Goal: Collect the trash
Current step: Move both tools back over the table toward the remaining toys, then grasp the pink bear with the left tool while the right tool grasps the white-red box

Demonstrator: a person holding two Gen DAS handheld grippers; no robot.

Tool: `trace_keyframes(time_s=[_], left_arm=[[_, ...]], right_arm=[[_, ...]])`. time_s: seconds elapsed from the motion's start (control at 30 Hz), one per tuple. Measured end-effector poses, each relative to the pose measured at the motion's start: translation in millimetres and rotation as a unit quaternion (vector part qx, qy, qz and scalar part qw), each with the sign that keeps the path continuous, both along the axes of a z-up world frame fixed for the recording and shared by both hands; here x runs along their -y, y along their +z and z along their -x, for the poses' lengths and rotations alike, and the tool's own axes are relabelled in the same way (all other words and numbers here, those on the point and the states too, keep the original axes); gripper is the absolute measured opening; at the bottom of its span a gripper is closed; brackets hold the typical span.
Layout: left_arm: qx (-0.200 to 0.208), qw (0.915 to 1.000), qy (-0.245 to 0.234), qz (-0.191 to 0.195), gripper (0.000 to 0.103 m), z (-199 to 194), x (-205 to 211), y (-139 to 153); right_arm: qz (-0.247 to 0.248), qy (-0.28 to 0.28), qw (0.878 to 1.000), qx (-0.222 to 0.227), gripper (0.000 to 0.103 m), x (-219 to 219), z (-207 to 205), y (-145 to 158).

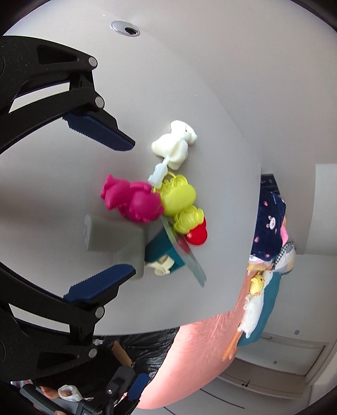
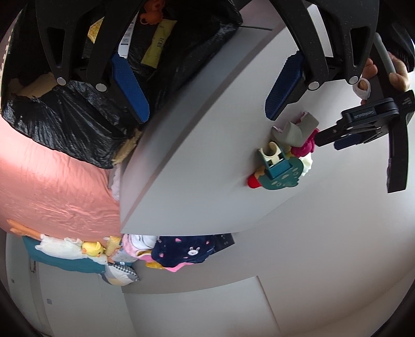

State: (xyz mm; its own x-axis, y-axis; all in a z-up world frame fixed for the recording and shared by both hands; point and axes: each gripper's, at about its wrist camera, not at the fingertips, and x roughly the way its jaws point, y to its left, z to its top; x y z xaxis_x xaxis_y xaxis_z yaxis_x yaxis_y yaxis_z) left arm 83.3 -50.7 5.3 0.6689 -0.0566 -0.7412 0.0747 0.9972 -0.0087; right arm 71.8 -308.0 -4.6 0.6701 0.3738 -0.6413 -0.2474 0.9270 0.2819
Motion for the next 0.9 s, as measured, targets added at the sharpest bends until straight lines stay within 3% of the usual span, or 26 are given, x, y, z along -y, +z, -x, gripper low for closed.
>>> trace_keyframes(time_s=[0.27, 0.57, 0.77, 0.83, 0.9], left_arm=[[-0.020, 0.9997, 0.010, 0.004, 0.076, -18.5, -16.6, -14.3], [-0.019, 0.9992, 0.003, 0.034, 0.073, -33.0, -28.2, -16.1], [-0.035, 0.9963, -0.002, 0.079, 0.073, -39.4, -41.5, -20.5], [-0.039, 0.9962, 0.004, 0.077, 0.065, -40.1, -46.8, -22.8], [-0.056, 0.9943, -0.001, 0.090, 0.044, -45.3, -51.5, -27.5]], right_arm=[[0.005, 0.029, 1.000, -0.003, 0.091, -30.2, -5.8, -2.4], [0.012, 0.044, 0.999, -0.009, 0.091, -49.2, -11.1, -5.4], [0.016, 0.062, 0.998, -0.007, 0.091, -65.1, -12.4, -5.0], [0.016, 0.069, 0.997, -0.006, 0.091, -71.2, -12.7, -4.3], [0.018, 0.079, 0.997, -0.003, 0.091, -78.4, -13.0, -3.5]])
